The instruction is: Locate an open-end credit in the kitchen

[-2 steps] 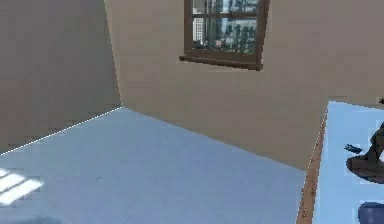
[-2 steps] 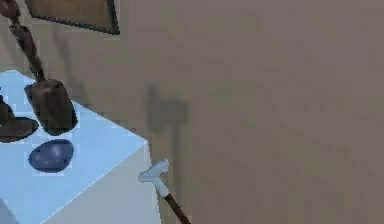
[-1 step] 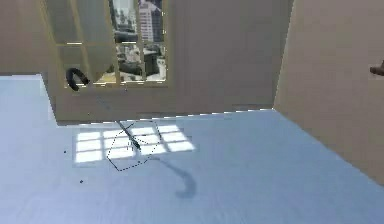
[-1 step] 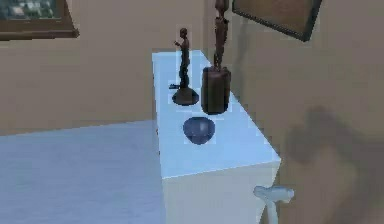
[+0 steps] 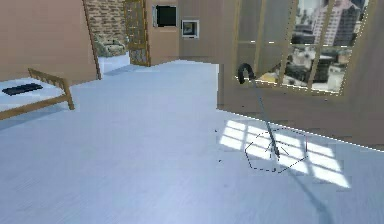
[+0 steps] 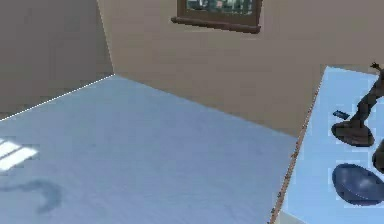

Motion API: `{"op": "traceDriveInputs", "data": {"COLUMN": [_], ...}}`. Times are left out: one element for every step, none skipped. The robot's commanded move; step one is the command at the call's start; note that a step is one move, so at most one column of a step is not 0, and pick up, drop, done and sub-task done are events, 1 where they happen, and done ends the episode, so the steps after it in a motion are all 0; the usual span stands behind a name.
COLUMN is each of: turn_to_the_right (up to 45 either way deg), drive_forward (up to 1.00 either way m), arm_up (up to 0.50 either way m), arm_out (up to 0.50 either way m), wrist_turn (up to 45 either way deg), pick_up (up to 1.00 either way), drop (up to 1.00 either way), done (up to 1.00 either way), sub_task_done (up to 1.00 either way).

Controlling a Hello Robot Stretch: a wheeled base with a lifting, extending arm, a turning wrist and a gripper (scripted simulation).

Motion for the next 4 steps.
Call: {"op": "traceDriveInputs", "data": {"turn_to_the_right": [-18.0, 0.0, 0.0, 0.0], "drive_forward": [0.00, 1.00, 1.00, 1.00], "arm_up": [0.00, 0.00, 0.00, 0.00], "arm_out": [0.00, 0.00, 0.00, 0.00], "wrist_turn": [0.0, 0.0, 0.0, 0.0], "pick_up": [0.00, 0.00, 0.00, 0.00], "drop": [0.00, 0.00, 0.00, 0.00], "done": [0.00, 0.00, 0.00, 0.00], "sub_task_done": [0.00, 0.00, 0.00, 0.00]}}
